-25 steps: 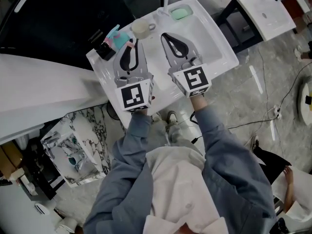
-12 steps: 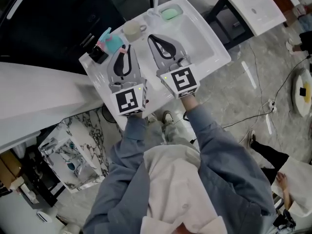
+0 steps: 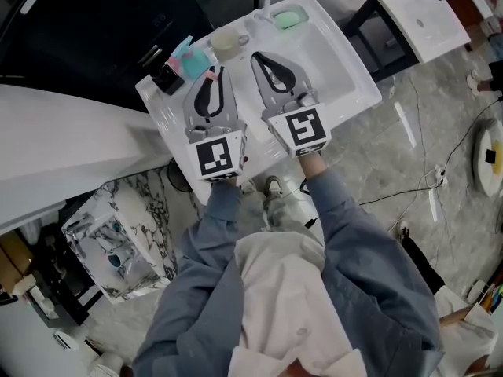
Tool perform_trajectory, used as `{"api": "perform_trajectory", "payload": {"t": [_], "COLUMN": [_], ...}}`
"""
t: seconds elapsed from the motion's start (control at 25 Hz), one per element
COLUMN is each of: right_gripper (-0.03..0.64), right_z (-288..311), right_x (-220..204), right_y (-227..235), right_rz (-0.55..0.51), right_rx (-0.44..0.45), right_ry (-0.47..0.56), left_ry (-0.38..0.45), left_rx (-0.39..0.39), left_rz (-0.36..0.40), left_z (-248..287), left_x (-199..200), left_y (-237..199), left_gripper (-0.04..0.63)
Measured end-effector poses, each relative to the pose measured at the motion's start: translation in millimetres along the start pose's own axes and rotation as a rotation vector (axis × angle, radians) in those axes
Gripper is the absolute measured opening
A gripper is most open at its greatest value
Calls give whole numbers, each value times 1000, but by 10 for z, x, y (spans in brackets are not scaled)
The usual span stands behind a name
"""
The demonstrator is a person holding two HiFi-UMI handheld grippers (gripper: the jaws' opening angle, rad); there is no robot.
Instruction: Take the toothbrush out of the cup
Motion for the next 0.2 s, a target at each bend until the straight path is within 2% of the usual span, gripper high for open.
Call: {"api": "perform_trajectory", "payload": {"t": [0.2], "right_gripper": [6], "right_z": [8], "right_x": [-21], "right_y": [-38], "right_rz": [-5], "right_rx": [-2], "right_ry": [3], "left_ry": [25], "left_rx": [9], "left_rz": [3], "left_z": [-13], "left_x": [-36], "left_y": [-41], "left_gripper": [115]}}
Point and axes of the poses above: the fingertips, and each gripper's own axes: z forward along the fingers, y to its right, x out of its top, the point moved 6 cm from there along -z, backward along the fingers, and after that the axes turned 15 degrees about z, right-handed, at the moved point
